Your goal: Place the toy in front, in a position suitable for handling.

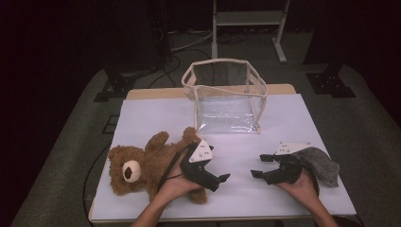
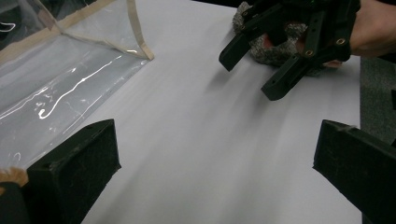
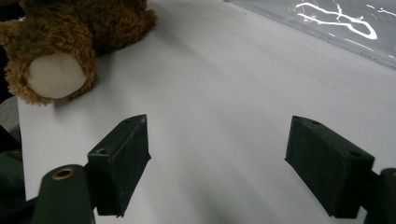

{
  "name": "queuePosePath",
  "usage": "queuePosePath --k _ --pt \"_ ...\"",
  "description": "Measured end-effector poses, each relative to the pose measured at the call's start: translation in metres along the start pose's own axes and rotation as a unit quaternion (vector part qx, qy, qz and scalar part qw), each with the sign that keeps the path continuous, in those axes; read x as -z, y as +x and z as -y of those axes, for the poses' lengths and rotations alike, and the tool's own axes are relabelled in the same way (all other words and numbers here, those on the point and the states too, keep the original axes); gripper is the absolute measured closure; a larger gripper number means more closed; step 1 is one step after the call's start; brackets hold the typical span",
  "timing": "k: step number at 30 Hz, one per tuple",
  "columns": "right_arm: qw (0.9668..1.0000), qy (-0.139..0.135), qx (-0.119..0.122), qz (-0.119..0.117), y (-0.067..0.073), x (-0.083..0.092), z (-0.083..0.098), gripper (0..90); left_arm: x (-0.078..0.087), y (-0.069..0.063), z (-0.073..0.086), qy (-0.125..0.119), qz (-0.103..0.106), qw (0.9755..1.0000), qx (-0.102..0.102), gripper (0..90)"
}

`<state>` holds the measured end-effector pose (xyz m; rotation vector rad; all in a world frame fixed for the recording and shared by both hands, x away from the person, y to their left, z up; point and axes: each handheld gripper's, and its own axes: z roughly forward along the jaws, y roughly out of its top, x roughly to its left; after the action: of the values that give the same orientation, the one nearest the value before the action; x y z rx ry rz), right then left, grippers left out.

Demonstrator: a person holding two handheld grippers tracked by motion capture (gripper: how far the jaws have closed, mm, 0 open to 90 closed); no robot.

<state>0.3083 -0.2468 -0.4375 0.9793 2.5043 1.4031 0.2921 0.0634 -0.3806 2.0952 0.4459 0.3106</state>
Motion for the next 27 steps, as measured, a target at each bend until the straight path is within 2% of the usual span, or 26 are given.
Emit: queuePosePath --k 4,5,7,8,9,10,12,13,16,17,19,23,24,27 --pt "1.0 0.002 -0.001 -0.002 -0.001 -0.001 0.0 20.0 0.006 0.004 -0.002 -0.003 -0.006 1.0 0.0 0.0" --pt "1.0 0.002 0.004 -0.002 -0.001 0.0 0.0 20.0 0.012 0.007 -0.003 -0.009 -0.005 0.9999 0.001 0.2" --pt "1.0 0.0 0.007 0.0 0.0 0.002 0.0 20.0 0.016 0.009 -0.003 -0.014 -0.005 0.9999 0.001 4.5" --pt "1.0 -0.001 0.006 -0.002 0.001 0.002 0.0 20.0 0.024 0.012 -0.004 -0.02 -0.011 0.9997 -0.001 4.5" --pt "1.0 -0.001 0.006 -0.002 0.001 0.002 0.0 20.0 0.024 0.012 -0.004 -0.02 -0.011 0.9997 -0.001 4.5" --pt "1.0 -0.002 0.007 -0.002 0.002 0.004 0.0 20.0 0.032 0.015 -0.006 -0.025 -0.022 0.9994 -0.004 4.5" --pt "1.0 -0.002 0.01 0.0 0.003 0.004 0.0 20.1 0.041 0.019 -0.007 -0.035 -0.031 0.9989 -0.01 4.5" --pt "1.0 -0.002 0.01 0.0 0.003 0.004 0.0 20.1 0.041 0.019 -0.007 -0.035 -0.031 0.9989 -0.01 4.5" --pt "0.9999 -0.003 0.013 0.002 0.005 0.004 -0.001 20.0 0.065 0.029 -0.009 -0.058 -0.057 0.9966 -0.012 4.5" --pt "0.9999 -0.003 0.013 0.002 0.005 0.004 -0.001 20.0 0.065 0.029 -0.009 -0.058 -0.057 0.9966 -0.012 4.5" --pt "0.9999 0.001 0.014 0.001 0.006 0.003 -0.001 20.0 0.077 0.035 -0.008 -0.066 -0.073 0.995 -0.015 4.5" --pt "0.9999 0.002 0.013 -0.001 0.005 0.001 -0.001 20.0 0.095 0.046 -0.005 -0.068 -0.113 0.9911 -0.017 4.6" --pt "0.9999 0.002 0.013 -0.002 0.005 0.001 -0.001 20.0 0.101 0.052 -0.001 -0.066 -0.126 0.9897 -0.012 4.6" --pt "0.9999 0.003 0.013 -0.001 0.006 0.001 -0.001 20.0 0.106 0.057 0.002 -0.064 -0.133 0.989 -0.008 4.6"
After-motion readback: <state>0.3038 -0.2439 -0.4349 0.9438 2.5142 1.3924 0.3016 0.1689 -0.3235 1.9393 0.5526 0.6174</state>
